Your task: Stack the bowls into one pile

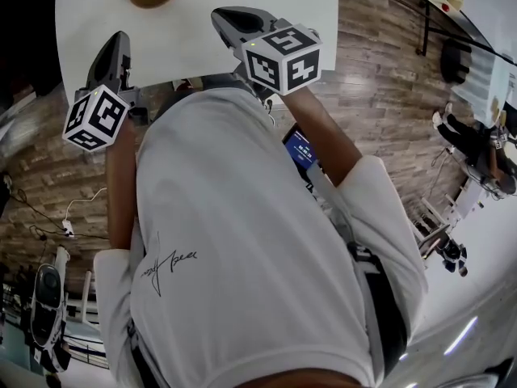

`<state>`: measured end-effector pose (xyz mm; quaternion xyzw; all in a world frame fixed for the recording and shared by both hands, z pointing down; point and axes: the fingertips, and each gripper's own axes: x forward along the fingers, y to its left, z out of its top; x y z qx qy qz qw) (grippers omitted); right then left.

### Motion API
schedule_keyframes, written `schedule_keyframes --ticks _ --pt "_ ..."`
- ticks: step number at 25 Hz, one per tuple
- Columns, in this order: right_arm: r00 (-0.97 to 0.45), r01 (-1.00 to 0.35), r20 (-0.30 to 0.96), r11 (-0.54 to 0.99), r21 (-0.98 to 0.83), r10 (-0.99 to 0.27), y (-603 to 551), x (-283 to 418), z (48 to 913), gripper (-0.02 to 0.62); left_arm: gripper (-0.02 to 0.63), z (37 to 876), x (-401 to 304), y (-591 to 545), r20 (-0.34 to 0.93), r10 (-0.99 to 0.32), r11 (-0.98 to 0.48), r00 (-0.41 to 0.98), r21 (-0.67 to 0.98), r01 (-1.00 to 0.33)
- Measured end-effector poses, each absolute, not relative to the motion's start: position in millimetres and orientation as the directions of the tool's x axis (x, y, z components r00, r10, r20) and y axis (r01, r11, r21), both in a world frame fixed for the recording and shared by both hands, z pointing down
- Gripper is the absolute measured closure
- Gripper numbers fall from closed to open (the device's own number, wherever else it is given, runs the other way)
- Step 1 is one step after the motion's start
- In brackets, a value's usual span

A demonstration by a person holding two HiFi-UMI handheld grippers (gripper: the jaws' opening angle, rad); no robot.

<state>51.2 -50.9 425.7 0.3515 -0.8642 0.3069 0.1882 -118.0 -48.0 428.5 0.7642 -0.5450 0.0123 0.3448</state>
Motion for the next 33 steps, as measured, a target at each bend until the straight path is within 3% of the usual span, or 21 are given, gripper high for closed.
schedule_keyframes --ticks 14,33 --pt "-0.651 -0.752 0.524 0.563 -0.343 -0.549 -33.7 29.3 405.7 0.586 0.598 399.1 -132.8 -33.8 0.335 -0.819 -0.295 0.467 0.451 -0.842" --pt "-0.619 -0.767 0.513 0.599 -0.230 -0.595 -6.3 -2.3 402.6 0.586 0.598 384.7 -148.4 -2.6 0.318 -0.840 -0.301 0.440 0.402 -0.865"
